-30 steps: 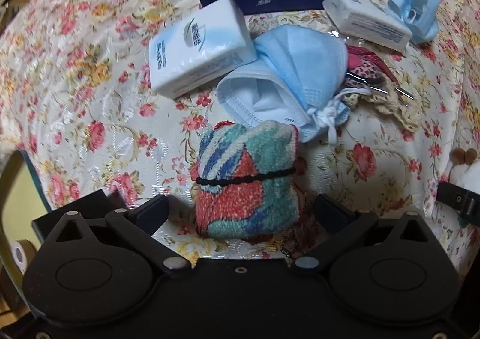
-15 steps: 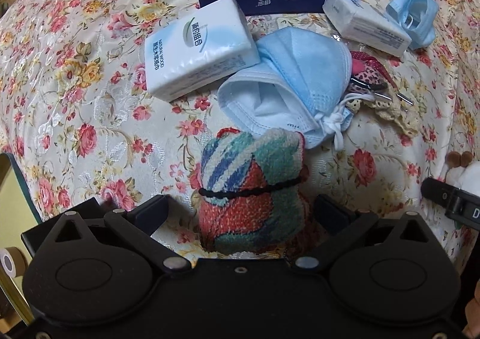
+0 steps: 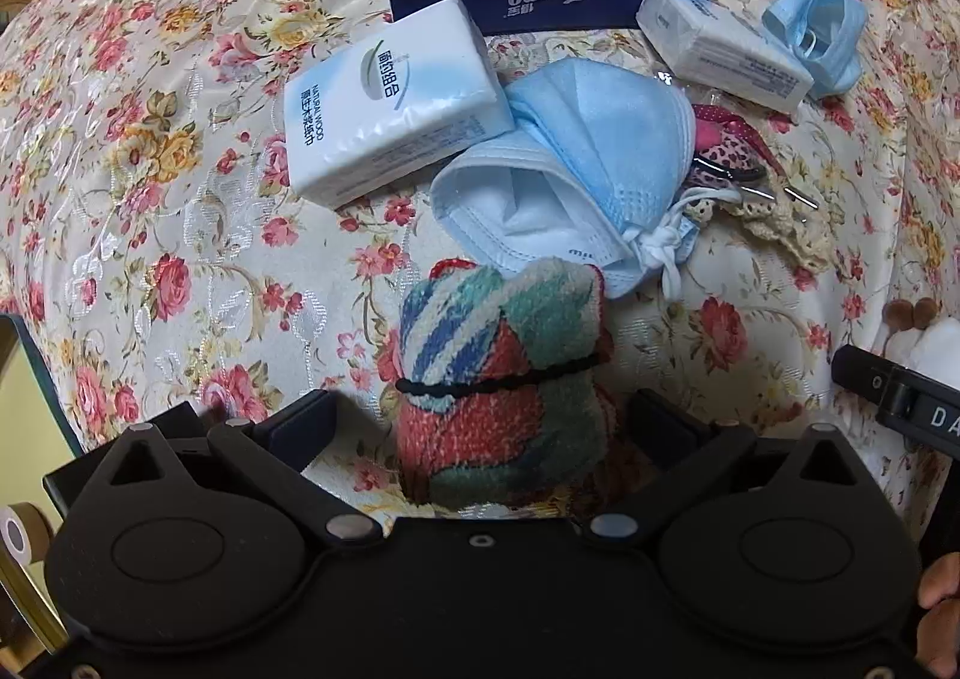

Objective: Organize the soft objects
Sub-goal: 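Grasp the red-and-blue striped towel bundle with the left tool, then drop the towel bundle into the tray with the left tool while the right tool holds the plush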

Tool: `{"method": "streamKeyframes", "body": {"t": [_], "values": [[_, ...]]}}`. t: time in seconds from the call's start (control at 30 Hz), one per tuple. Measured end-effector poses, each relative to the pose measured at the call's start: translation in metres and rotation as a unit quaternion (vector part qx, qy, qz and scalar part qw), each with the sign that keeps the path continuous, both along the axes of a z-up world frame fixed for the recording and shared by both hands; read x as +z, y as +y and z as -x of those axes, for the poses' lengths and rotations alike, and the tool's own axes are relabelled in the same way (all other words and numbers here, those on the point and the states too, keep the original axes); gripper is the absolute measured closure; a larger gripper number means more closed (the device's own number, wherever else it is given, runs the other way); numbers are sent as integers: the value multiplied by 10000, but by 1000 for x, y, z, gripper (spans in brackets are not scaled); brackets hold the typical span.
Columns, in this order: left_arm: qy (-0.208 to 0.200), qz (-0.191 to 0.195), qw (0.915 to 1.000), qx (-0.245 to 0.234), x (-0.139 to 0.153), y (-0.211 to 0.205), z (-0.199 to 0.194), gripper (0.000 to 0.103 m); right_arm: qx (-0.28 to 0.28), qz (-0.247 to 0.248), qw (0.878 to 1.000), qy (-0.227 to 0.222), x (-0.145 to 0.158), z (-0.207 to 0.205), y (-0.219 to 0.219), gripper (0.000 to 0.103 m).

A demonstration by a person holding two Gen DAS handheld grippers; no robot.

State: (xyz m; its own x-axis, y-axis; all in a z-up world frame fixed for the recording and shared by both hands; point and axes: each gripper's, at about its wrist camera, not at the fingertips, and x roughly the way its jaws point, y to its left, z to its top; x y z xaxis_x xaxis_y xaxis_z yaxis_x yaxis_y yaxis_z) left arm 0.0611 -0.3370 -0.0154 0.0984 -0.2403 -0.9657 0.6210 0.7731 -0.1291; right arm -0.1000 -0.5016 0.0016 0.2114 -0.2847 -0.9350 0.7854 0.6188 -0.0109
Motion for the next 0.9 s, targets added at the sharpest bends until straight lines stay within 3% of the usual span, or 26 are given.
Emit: {"method": "streamKeyframes", "body": {"t": [0.1,0.17,0.27,0.33,0.53,0.73,0.9], "values": [[31,70,10000,62,2,4,3,5,19,-163,9998,-95,3,3,-7,0],[15,91,9999,85,5,5,5,11,-7,-223,9997,-140,5,6,-11,6],[28,143,9999,64,13,9,8,30,-62,-204,9996,-199,12,12,-12,20],[77,191,9998,26,19,11,8,49,-85,-230,9993,-290,16,17,-14,34],[246,411,9987,173,39,21,5,52,-300,-302,9976,-539,25,29,-23,36],[-75,573,9982,148,77,47,9,52,-351,163,9957,-838,58,44,-11,36],[-443,709,9963,222,108,79,14,52,-183,277,9939,-1048,79,52,19,36]]}}
